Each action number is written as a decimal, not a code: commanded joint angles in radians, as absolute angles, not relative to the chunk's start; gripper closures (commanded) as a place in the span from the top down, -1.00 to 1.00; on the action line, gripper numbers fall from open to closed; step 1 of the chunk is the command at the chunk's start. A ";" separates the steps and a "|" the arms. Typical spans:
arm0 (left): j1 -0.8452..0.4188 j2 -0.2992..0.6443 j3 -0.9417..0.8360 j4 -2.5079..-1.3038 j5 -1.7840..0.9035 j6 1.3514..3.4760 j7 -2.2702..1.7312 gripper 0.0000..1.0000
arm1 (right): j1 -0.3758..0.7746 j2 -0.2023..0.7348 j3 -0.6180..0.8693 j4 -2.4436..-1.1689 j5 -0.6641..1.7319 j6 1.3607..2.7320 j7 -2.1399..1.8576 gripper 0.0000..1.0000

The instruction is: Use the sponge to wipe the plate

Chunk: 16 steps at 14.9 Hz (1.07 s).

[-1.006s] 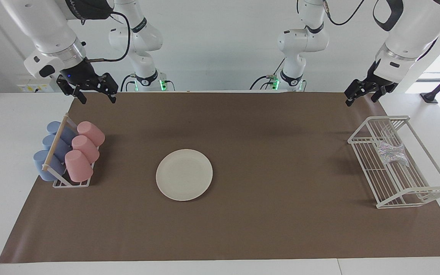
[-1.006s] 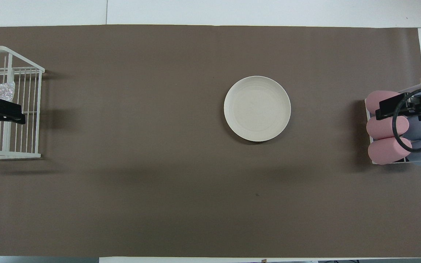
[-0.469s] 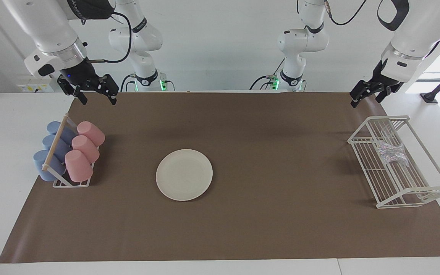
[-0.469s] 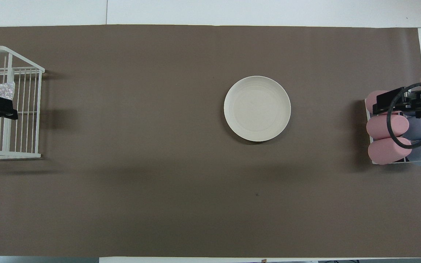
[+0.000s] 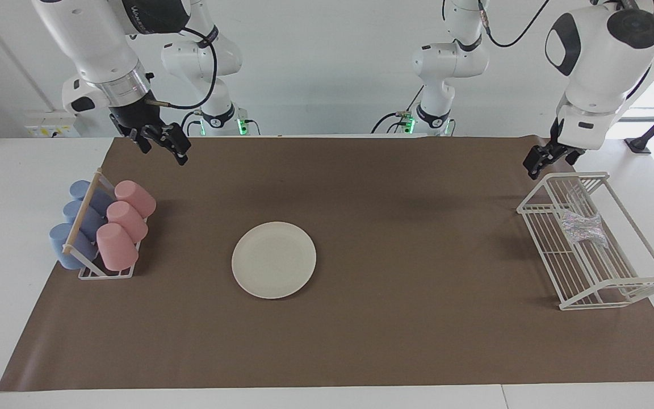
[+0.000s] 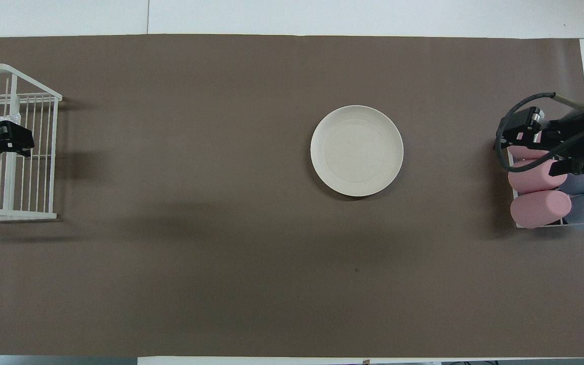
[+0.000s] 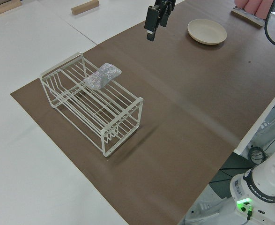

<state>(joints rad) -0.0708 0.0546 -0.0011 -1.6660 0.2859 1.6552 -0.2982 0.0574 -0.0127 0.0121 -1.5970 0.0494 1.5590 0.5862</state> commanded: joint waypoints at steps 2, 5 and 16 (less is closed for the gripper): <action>-0.118 0.228 0.006 -1.588 0.487 1.678 -0.368 1.00 | 0.097 -0.051 0.020 -1.641 0.040 1.588 0.846 1.00; -0.118 0.268 0.005 -1.589 0.602 1.722 -0.370 1.00 | 0.150 -0.052 0.021 -1.646 0.048 1.588 1.122 1.00; -0.163 0.402 0.008 -1.618 0.923 1.713 -0.448 0.62 | 0.264 -0.097 0.021 -1.729 0.064 1.669 1.623 1.00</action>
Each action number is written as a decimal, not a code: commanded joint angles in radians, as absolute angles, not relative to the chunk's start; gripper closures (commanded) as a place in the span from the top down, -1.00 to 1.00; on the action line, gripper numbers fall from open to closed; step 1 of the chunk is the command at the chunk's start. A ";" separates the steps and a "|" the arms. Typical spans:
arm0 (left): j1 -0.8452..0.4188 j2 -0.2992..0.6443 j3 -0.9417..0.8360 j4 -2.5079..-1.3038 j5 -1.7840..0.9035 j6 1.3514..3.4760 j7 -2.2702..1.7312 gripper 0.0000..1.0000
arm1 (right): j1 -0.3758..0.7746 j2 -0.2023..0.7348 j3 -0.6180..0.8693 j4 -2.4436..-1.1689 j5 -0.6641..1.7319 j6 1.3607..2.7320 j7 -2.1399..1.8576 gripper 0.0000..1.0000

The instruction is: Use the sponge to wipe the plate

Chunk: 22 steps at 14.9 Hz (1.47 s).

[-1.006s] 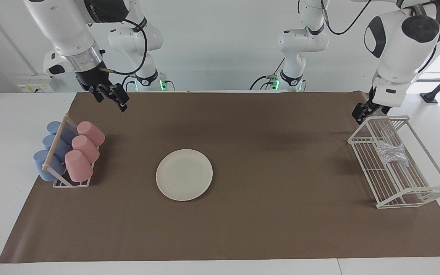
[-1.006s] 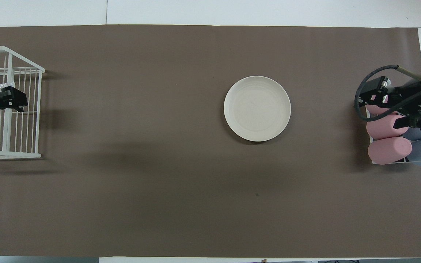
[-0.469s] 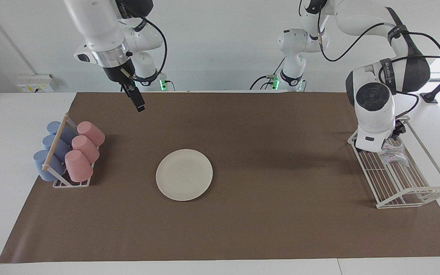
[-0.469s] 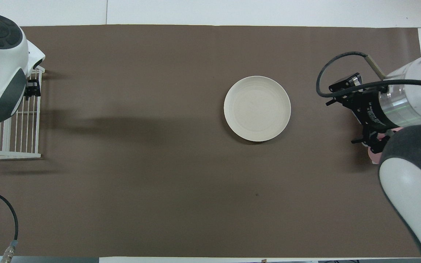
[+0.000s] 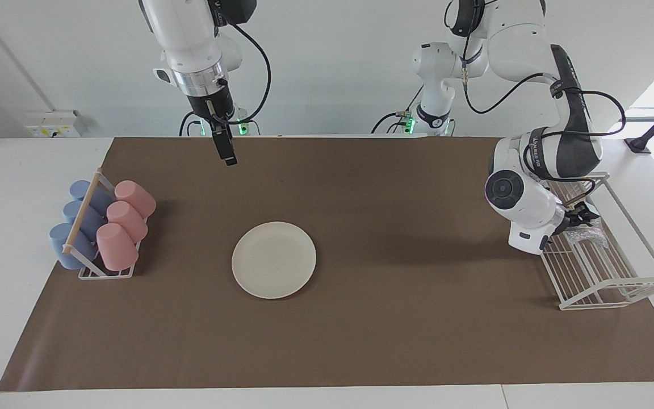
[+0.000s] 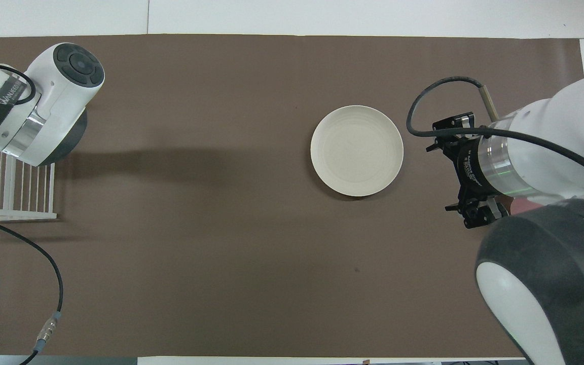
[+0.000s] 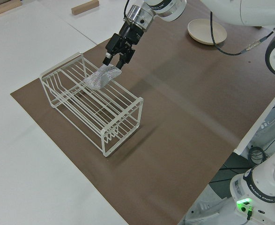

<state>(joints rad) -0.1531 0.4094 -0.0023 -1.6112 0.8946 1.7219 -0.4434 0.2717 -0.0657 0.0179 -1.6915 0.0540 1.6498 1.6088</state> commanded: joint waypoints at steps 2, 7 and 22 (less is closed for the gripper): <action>-0.164 0.400 0.008 -1.618 0.923 1.709 -0.448 0.02 | 0.258 -0.095 0.020 -1.727 0.064 1.667 1.618 1.00; -0.160 0.402 0.011 -1.614 0.923 1.707 -0.451 -1.00 | 0.253 -0.092 0.018 -1.717 0.063 1.655 1.571 1.00; -0.138 0.304 0.023 -1.218 0.136 1.350 -0.446 -1.00 | 0.526 0.219 0.035 -1.263 0.018 1.473 2.020 1.00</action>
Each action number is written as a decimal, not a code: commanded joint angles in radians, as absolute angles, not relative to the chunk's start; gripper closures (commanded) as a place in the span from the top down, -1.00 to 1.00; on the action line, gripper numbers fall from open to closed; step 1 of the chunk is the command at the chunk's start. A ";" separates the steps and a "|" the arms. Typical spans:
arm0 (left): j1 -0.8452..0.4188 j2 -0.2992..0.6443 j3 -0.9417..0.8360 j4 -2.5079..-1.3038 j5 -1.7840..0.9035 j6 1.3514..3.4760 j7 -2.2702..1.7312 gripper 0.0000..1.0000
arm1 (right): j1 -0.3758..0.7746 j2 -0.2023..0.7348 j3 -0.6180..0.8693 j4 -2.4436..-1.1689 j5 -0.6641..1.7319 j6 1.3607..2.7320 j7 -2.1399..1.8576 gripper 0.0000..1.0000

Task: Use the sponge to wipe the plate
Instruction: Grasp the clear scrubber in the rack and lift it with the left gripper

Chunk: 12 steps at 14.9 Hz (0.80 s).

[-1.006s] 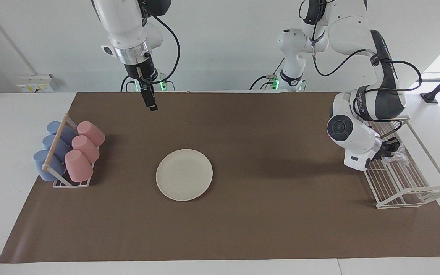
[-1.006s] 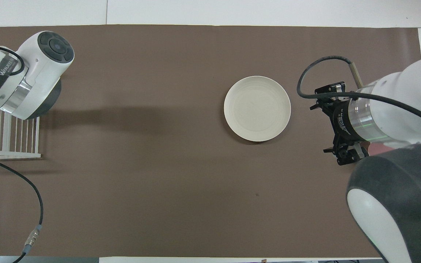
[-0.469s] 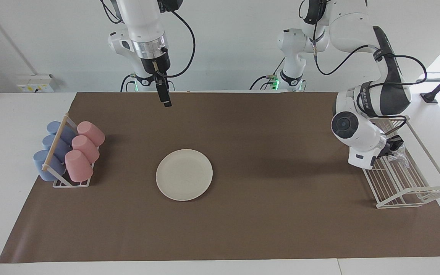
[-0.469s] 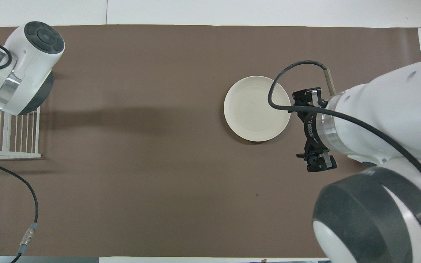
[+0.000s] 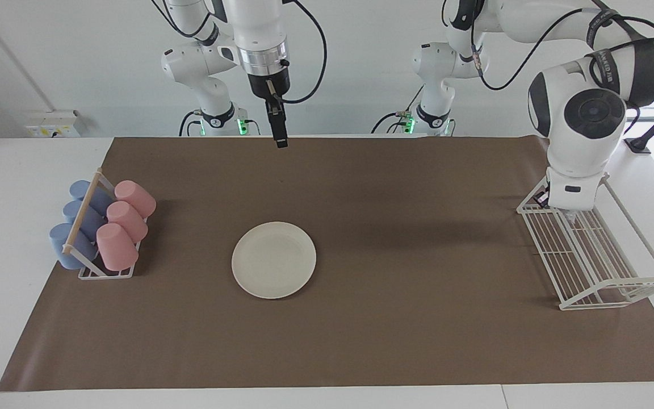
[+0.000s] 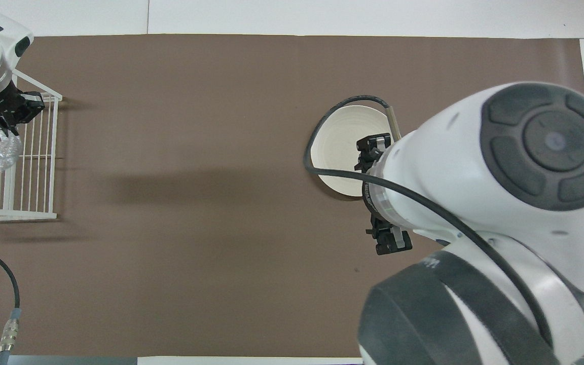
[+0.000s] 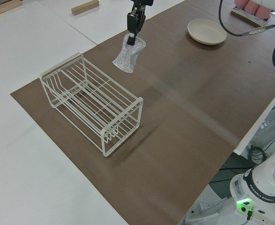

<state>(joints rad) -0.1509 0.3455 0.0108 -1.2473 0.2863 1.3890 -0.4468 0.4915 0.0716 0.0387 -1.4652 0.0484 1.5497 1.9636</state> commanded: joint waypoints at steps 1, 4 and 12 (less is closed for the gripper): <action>-0.105 0.275 0.023 -1.223 0.038 1.351 -0.451 -1.00 | 0.550 0.248 0.035 -1.220 0.014 1.462 2.042 1.00; -0.008 0.250 0.021 -1.235 -0.263 1.348 -0.459 -1.00 | 0.592 0.241 0.043 -1.233 -0.006 1.457 2.045 1.00; 0.083 -0.026 0.020 -1.800 -0.785 1.534 -0.243 -1.00 | 0.598 0.135 0.041 -1.368 0.023 1.512 2.042 1.00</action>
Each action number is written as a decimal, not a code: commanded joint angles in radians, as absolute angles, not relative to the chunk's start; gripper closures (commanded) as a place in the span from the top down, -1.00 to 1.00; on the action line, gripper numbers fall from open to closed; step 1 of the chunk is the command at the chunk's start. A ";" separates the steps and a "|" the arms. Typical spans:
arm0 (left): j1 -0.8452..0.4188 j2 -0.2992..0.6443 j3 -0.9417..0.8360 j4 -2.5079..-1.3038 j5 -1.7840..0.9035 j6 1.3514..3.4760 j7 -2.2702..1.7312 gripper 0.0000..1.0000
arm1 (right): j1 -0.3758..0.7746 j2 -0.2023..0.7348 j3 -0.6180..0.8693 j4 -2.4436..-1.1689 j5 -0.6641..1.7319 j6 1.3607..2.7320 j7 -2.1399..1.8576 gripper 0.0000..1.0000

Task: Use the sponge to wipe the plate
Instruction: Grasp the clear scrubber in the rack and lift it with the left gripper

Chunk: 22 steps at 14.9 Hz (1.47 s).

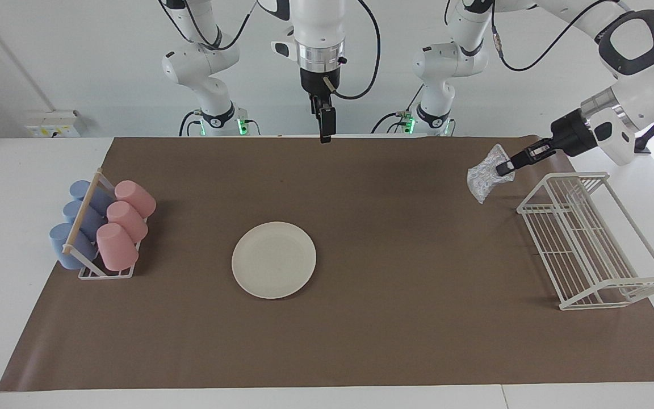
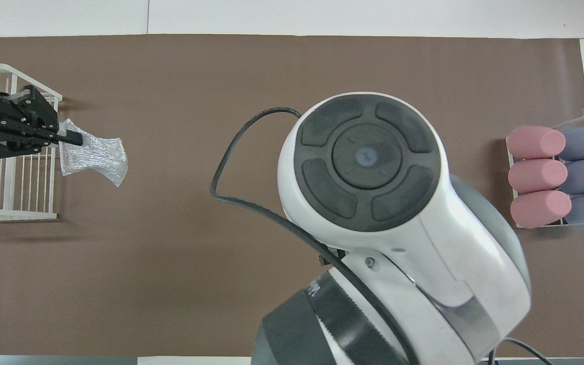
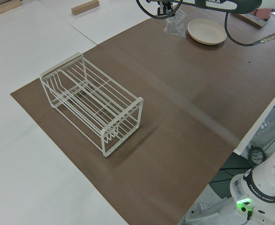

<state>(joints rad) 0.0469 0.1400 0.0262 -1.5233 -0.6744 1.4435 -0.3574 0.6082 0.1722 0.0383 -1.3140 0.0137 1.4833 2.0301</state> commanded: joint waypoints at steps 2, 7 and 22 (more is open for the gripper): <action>0.086 -0.121 0.020 -1.981 -0.930 1.590 -0.151 -1.00 | 0.598 0.133 0.041 -1.373 0.025 1.514 2.043 1.00; 0.038 -0.273 0.015 -2.293 -1.237 1.680 -0.011 -1.00 | 0.609 0.109 0.043 -1.430 0.032 1.578 2.049 1.00; -0.190 -0.282 0.014 -2.451 -1.540 1.746 0.249 -1.00 | 0.722 0.054 0.044 -1.640 0.192 1.948 2.289 1.00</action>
